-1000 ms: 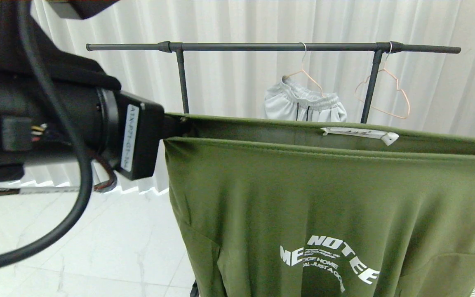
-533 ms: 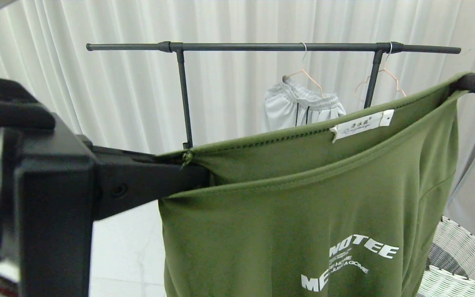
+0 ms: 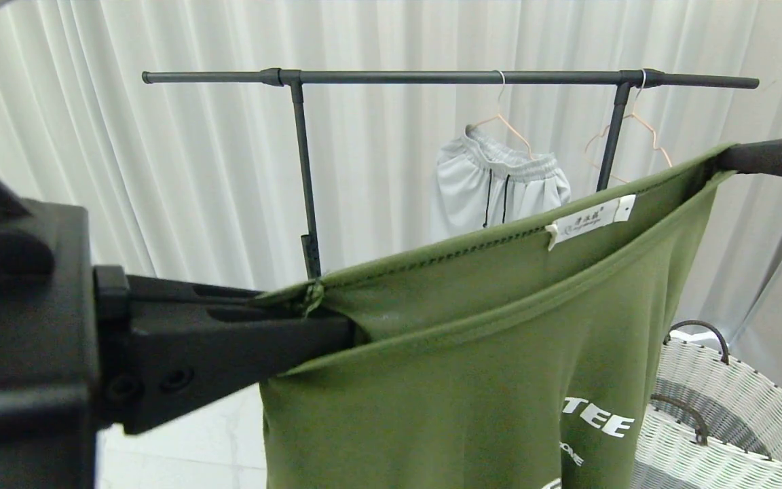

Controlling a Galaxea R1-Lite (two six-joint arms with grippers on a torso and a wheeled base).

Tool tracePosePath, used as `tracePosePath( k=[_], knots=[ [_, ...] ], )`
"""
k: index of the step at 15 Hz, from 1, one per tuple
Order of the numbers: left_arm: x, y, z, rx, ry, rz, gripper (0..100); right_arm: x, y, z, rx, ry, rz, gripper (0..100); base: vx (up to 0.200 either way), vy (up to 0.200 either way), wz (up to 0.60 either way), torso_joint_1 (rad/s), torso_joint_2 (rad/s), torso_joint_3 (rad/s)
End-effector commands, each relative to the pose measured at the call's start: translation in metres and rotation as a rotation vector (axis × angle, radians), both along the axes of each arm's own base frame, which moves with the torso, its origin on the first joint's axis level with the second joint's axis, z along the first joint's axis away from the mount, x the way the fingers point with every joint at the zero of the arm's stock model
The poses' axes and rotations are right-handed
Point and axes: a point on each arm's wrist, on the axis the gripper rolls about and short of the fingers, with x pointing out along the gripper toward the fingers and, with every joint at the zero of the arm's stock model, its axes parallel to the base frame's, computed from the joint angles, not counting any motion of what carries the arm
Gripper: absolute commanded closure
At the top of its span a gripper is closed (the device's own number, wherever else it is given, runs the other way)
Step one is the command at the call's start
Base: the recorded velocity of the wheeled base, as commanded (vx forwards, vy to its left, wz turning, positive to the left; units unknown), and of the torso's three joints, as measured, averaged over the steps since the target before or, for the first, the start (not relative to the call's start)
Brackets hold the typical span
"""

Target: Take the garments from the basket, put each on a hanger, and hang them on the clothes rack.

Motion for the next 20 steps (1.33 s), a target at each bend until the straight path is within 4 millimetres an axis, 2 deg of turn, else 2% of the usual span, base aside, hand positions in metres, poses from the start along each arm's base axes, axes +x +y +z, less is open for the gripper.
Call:
tracePosePath(
  k=[1,3,5,8,16,17,20],
  knots=[
    [0.013,0.005,0.006,0.009,-0.041,0.058,100,-0.010,-0.016,0.005,0.011,-0.014,-0.043,100,0.000,0.000,0.00,0.000,0.00,0.000],
    [0.024,0.013,0.012,0.035,-0.101,0.099,100,-0.027,-0.031,0.005,0.002,-0.005,-0.046,100,0.000,0.000,0.00,0.000,0.00,0.000],
    [0.028,0.014,0.014,0.036,-0.109,0.119,100,-0.036,-0.039,0.006,0.000,-0.003,-0.044,100,0.000,0.000,0.00,0.000,0.00,0.000],
    [0.030,0.010,0.007,0.058,-0.094,0.123,100,-0.048,-0.048,-0.003,-0.045,0.033,-0.035,100,0.000,0.000,0.00,0.000,0.00,0.000],
    [0.040,-0.005,0.011,-0.020,-0.150,0.138,100,-0.048,-0.044,-0.010,-0.057,0.055,0.003,100,0.000,0.000,0.00,0.000,0.00,0.000],
    [0.041,-0.006,0.011,-0.017,-0.151,0.144,100,-0.048,-0.044,-0.010,-0.059,0.056,0.007,0,0.000,0.000,0.00,0.000,0.00,0.000],
    [0.042,-0.008,0.011,-0.021,-0.159,0.156,100,-0.049,-0.044,-0.014,-0.073,0.061,0.019,0,0.000,0.000,0.00,0.000,0.00,0.000]
  ],
)
